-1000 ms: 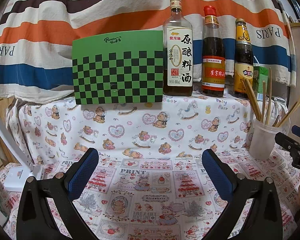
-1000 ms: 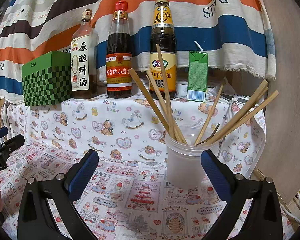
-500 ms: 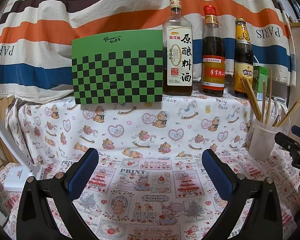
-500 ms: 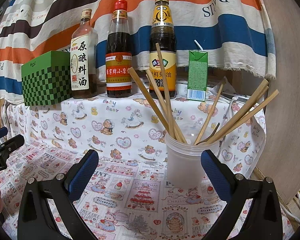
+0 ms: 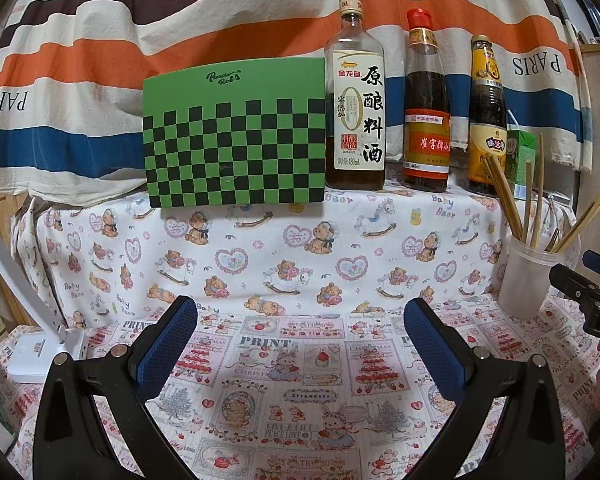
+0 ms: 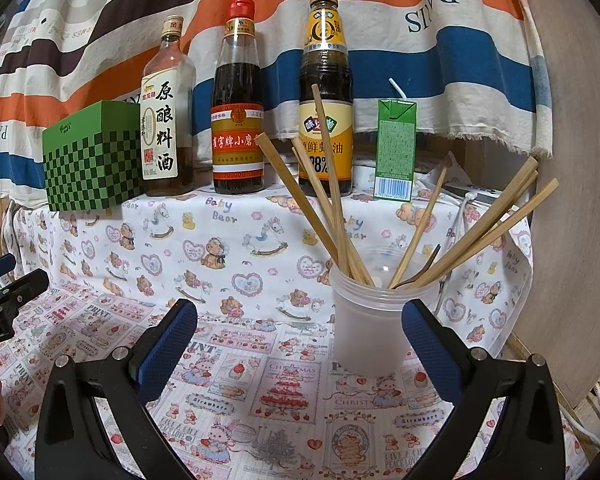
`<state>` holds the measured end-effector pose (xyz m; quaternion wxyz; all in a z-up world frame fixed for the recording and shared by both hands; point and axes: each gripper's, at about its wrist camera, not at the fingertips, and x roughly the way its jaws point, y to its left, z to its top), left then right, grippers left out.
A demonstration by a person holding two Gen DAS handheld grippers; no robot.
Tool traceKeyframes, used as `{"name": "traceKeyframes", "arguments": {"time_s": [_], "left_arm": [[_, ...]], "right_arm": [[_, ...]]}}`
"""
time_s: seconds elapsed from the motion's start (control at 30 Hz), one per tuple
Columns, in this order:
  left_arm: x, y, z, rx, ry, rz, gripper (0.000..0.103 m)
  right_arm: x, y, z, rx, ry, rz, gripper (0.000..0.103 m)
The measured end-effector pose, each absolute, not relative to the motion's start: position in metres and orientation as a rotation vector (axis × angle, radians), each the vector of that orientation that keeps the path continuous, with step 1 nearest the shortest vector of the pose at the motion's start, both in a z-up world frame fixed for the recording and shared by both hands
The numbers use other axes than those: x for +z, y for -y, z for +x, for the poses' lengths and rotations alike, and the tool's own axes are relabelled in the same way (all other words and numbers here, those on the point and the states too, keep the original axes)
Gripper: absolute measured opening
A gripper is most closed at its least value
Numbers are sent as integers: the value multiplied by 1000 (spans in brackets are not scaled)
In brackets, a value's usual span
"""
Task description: Organize utensils
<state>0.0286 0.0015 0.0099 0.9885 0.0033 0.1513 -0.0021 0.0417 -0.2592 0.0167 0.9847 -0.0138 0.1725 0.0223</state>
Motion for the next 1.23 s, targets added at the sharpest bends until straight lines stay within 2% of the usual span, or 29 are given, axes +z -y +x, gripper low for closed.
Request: {"name": "traceKeyframes", "arguments": {"time_s": [1.23], "left_arm": [[10, -2, 32, 7, -317, 10, 103]], "right_arm": [[16, 259, 42, 46, -348, -28, 103]]}}
